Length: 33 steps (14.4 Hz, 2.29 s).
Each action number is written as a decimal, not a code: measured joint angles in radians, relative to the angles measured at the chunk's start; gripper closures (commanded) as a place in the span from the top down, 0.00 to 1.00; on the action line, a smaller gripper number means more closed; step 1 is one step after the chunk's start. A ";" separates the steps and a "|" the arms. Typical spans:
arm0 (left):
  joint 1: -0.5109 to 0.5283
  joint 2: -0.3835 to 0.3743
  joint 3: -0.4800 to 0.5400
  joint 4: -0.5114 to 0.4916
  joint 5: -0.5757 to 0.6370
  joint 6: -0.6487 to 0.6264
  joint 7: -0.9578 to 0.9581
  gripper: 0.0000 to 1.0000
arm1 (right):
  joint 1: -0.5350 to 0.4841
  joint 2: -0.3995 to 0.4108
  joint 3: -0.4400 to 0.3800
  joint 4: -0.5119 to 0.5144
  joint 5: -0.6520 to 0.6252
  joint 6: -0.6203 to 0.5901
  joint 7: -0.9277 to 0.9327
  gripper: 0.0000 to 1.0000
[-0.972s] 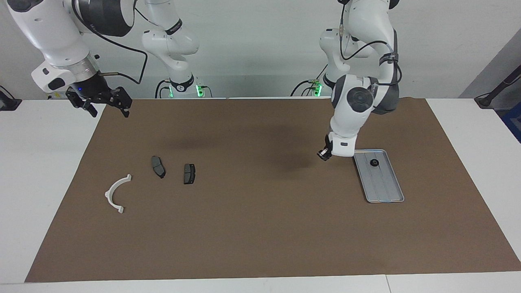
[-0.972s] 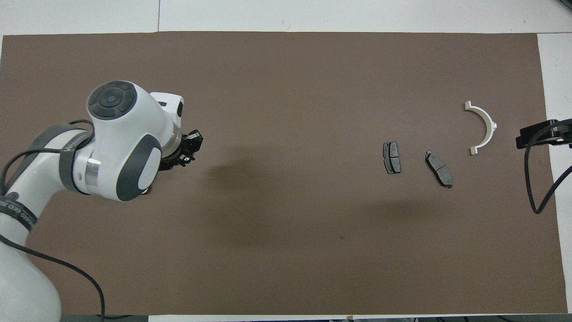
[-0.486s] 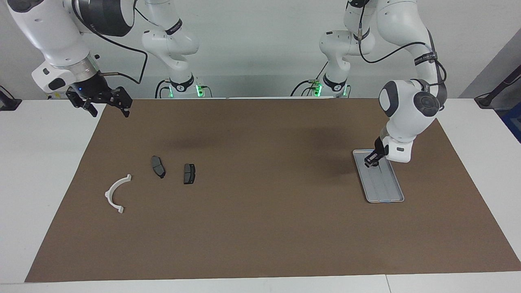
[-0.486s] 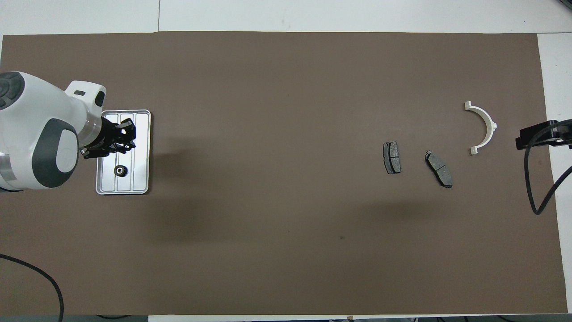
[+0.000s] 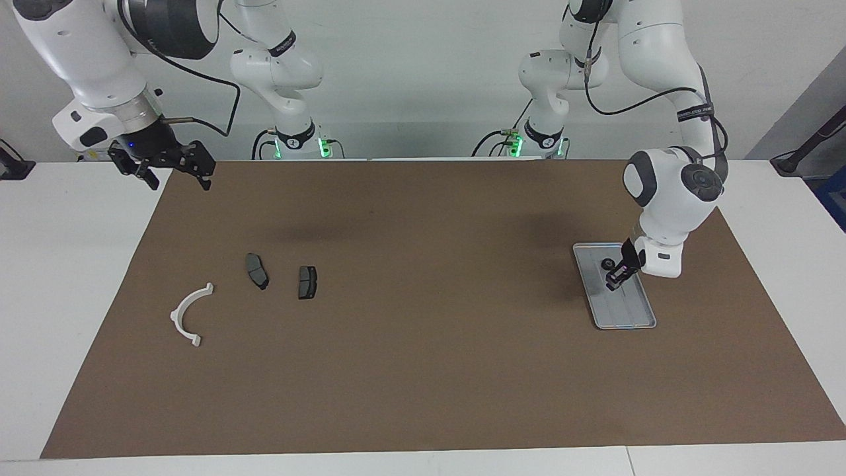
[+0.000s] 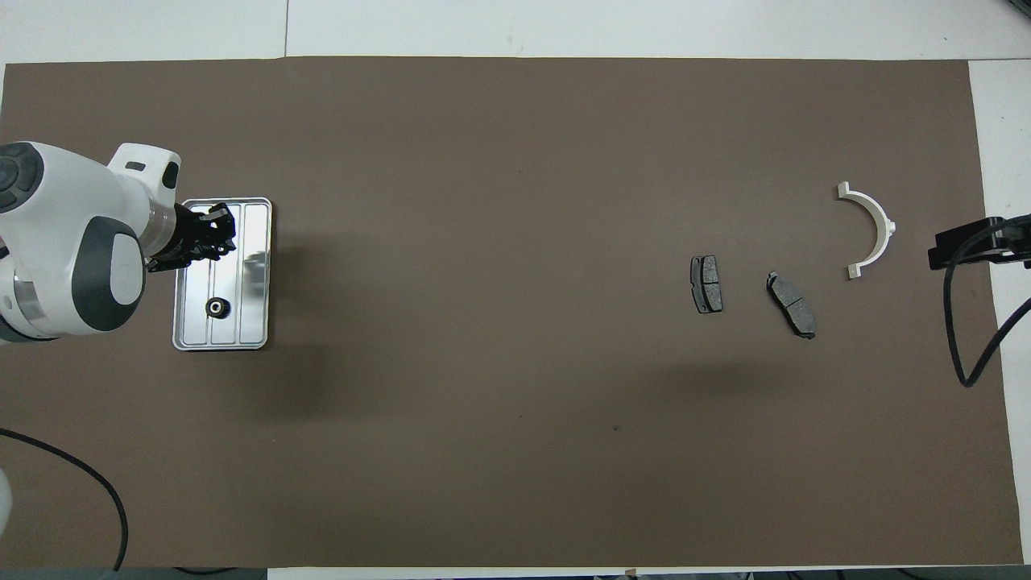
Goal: Pick bearing gear from pile to tray
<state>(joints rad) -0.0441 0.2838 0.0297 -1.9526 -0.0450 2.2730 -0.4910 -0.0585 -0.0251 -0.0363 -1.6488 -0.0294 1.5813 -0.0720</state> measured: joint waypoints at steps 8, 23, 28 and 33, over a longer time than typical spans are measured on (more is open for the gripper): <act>0.024 0.039 -0.004 -0.018 0.000 0.078 0.028 0.00 | 0.001 0.000 0.001 -0.001 0.000 0.000 0.000 1.00; 0.023 0.028 -0.010 0.001 0.000 0.003 0.039 1.00 | 0.001 0.000 0.002 -0.003 0.000 0.000 0.000 1.00; 0.025 -0.093 -0.003 0.170 0.001 -0.363 0.039 1.00 | 0.001 -0.004 0.006 -0.003 0.000 0.000 0.000 1.00; 0.027 -0.235 0.009 0.207 0.002 -0.584 0.053 1.00 | 0.001 -0.008 0.007 -0.003 0.000 0.000 0.000 1.00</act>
<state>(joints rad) -0.0167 0.0485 0.0382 -1.7456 -0.0430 1.6888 -0.4384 -0.0578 -0.0328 -0.0289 -1.6514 -0.0294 1.5813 -0.0720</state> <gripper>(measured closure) 0.000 0.000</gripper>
